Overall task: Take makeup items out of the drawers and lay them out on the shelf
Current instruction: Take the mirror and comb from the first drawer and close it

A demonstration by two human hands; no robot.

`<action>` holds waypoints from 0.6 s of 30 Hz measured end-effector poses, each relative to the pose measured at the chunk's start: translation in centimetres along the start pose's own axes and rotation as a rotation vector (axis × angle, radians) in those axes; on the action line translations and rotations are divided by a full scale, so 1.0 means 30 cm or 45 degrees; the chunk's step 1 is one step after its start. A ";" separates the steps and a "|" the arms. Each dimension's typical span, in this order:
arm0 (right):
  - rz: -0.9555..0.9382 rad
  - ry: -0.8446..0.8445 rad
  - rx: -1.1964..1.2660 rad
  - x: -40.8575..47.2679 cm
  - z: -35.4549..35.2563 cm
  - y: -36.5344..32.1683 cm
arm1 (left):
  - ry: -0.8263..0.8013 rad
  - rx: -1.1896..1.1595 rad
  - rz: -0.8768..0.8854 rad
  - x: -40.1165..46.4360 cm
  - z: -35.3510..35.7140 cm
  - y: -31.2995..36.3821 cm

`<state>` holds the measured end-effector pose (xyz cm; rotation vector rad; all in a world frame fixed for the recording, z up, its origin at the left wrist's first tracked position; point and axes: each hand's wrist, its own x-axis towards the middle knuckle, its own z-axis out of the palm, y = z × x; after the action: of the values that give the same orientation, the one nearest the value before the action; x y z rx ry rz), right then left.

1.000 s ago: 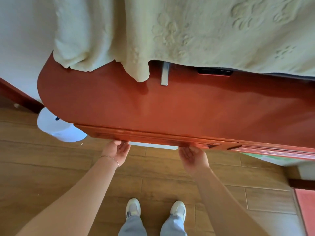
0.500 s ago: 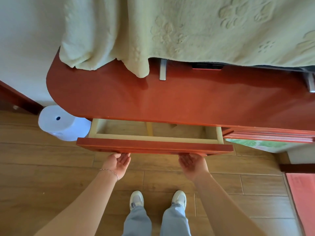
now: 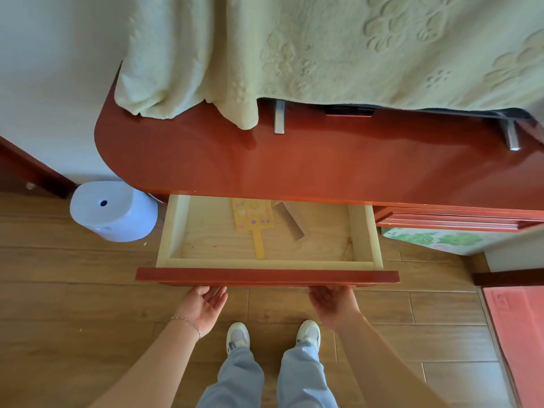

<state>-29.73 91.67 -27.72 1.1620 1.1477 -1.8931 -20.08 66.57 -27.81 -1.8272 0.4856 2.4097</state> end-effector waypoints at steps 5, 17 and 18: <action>0.009 0.005 -0.036 -0.015 -0.034 0.030 | 0.006 0.041 -0.032 -0.018 -0.037 -0.021; 0.022 -0.020 -0.226 -0.037 -0.059 0.041 | 0.063 0.119 -0.016 -0.016 -0.052 -0.043; 0.017 -0.006 -0.211 -0.035 -0.061 0.044 | 0.051 0.152 -0.012 -0.023 -0.051 -0.040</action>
<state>-27.55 92.84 -27.63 1.0704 1.2649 -1.7531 -18.17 67.35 -27.76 -1.8264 0.6087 2.2887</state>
